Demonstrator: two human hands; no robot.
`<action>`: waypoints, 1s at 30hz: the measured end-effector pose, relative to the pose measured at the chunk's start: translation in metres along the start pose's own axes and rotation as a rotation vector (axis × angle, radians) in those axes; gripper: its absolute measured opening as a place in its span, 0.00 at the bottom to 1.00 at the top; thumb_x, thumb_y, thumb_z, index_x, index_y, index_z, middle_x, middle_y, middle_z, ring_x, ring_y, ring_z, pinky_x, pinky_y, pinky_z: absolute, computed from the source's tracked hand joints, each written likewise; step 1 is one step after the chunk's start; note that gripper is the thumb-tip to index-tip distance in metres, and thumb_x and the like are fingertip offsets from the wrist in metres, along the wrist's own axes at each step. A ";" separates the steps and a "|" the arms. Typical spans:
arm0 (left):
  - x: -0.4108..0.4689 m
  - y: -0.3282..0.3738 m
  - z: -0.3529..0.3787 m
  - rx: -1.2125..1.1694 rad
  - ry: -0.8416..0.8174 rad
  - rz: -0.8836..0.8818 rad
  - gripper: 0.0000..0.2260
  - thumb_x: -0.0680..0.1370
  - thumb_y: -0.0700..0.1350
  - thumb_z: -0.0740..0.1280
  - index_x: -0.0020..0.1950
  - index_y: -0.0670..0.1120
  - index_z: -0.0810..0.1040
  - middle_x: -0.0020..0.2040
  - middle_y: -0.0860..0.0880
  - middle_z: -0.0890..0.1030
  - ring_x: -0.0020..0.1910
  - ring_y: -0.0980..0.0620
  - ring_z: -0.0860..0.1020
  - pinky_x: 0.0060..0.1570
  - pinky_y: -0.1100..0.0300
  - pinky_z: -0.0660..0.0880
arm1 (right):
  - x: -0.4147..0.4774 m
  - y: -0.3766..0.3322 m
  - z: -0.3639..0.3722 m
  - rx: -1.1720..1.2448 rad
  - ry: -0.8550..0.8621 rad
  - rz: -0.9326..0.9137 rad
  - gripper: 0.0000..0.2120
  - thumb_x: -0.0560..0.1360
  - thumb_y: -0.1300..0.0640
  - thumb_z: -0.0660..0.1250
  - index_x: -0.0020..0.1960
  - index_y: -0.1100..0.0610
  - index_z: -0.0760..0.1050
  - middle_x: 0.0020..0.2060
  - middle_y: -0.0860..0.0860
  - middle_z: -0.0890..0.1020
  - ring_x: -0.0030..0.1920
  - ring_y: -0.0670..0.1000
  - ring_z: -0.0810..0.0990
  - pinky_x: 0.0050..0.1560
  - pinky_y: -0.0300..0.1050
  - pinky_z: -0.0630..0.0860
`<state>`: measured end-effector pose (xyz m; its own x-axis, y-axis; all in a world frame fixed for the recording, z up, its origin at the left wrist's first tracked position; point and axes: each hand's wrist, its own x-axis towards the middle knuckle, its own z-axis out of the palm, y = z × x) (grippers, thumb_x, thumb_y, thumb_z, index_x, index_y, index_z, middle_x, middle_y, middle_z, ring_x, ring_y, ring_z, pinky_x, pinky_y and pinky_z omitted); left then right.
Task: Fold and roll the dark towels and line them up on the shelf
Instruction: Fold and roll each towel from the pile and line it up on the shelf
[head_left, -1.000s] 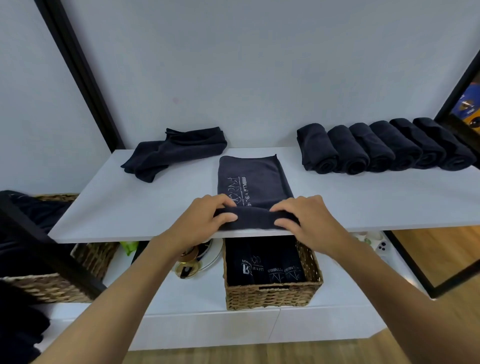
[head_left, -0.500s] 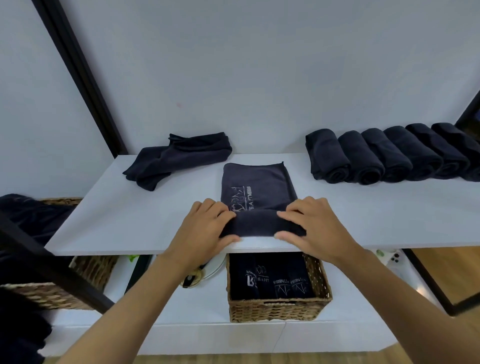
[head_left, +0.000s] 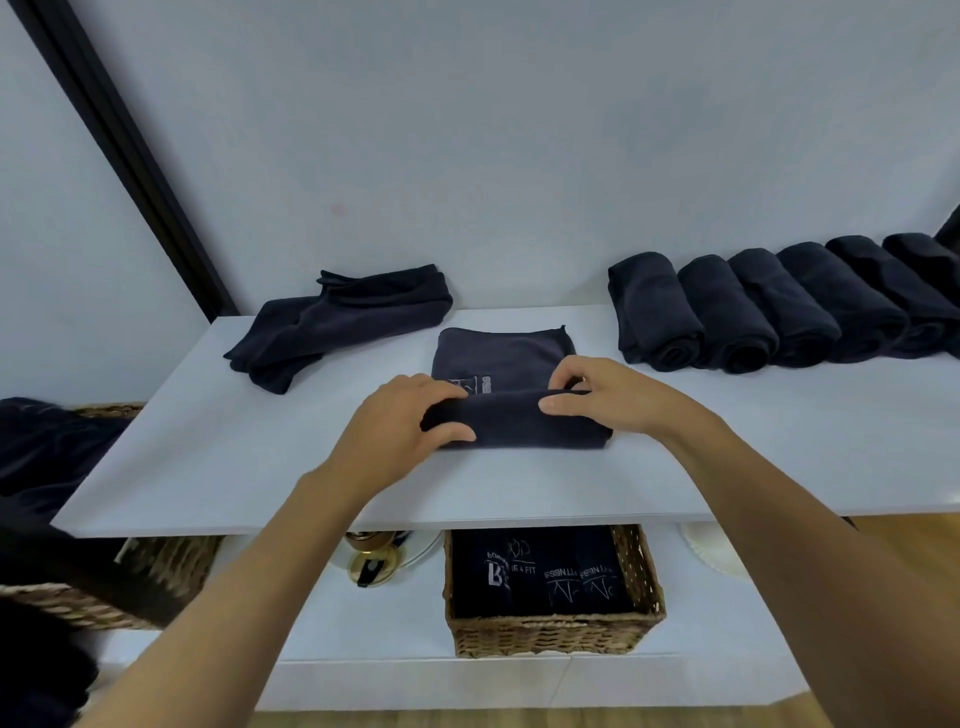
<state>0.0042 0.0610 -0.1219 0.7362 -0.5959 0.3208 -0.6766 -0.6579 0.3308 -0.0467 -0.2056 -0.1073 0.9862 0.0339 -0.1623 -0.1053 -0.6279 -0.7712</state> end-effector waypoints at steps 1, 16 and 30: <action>-0.001 -0.001 0.003 -0.040 -0.007 -0.032 0.17 0.75 0.57 0.69 0.61 0.52 0.80 0.50 0.57 0.79 0.47 0.56 0.73 0.45 0.65 0.66 | 0.002 -0.001 0.000 -0.016 0.017 -0.007 0.08 0.73 0.47 0.72 0.47 0.48 0.76 0.47 0.46 0.81 0.50 0.45 0.79 0.42 0.40 0.71; 0.030 -0.004 0.013 0.099 0.075 0.059 0.22 0.70 0.61 0.73 0.54 0.46 0.82 0.51 0.51 0.81 0.49 0.49 0.77 0.54 0.55 0.70 | 0.019 0.008 -0.001 -0.170 0.152 -0.186 0.10 0.71 0.45 0.74 0.51 0.45 0.80 0.43 0.38 0.81 0.46 0.42 0.78 0.51 0.40 0.70; 0.114 -0.041 0.009 -0.259 -0.344 -0.243 0.23 0.78 0.61 0.62 0.33 0.44 0.71 0.30 0.50 0.72 0.30 0.52 0.70 0.35 0.59 0.64 | 0.049 0.000 0.002 -0.468 0.312 -0.288 0.15 0.73 0.40 0.69 0.57 0.44 0.77 0.53 0.42 0.79 0.54 0.47 0.75 0.59 0.51 0.65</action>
<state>0.1158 0.0162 -0.1073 0.8051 -0.5862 -0.0903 -0.4342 -0.6863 0.5835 0.0018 -0.2022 -0.1163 0.9650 0.0679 0.2535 0.1672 -0.9036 -0.3944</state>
